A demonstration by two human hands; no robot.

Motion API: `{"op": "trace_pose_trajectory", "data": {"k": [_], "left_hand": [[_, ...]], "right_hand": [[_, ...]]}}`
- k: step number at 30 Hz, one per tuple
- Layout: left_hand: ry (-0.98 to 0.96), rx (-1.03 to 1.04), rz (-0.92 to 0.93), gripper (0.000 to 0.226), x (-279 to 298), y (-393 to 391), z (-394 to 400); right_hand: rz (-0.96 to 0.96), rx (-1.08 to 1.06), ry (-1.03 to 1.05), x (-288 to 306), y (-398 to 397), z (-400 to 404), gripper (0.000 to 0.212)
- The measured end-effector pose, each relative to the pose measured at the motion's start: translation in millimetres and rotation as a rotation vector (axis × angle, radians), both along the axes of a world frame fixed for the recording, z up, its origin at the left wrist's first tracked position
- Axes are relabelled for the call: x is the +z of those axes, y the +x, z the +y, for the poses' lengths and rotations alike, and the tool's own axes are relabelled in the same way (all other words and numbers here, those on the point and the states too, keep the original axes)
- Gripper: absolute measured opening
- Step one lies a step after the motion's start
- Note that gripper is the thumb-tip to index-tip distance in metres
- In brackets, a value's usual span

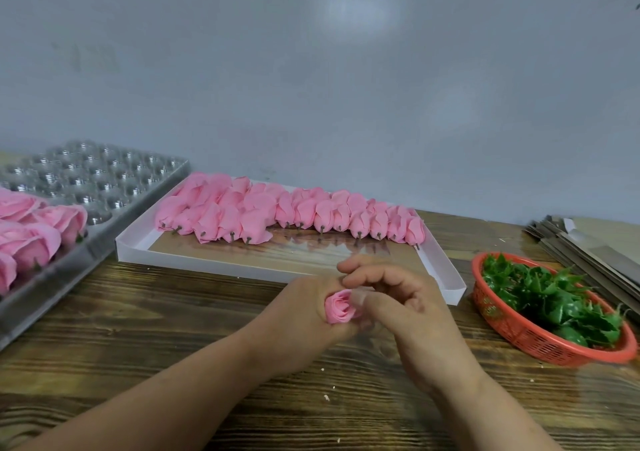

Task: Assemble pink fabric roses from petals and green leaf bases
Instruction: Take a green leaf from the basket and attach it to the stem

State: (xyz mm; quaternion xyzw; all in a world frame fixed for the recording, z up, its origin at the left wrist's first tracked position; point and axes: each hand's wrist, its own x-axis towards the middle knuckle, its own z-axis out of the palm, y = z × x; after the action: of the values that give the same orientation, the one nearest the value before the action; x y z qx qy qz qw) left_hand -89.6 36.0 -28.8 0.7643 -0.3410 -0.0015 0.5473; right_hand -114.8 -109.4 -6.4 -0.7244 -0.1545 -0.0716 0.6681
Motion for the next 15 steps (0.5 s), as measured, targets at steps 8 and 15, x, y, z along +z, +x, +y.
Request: {"op": "trace_pose_trajectory", "data": {"k": [8,15], "left_hand": [[0.081,-0.018,0.048,0.033,-5.3,1.1,-2.5],[0.120,-0.005,0.032,0.044,-6.6,-1.0,-2.6]], "right_hand": [[0.122,0.118,-0.023,4.0,0.0,-4.2,0.010],[0.167,0.112,-0.009,3.6,-1.3,-1.4,0.009]]}}
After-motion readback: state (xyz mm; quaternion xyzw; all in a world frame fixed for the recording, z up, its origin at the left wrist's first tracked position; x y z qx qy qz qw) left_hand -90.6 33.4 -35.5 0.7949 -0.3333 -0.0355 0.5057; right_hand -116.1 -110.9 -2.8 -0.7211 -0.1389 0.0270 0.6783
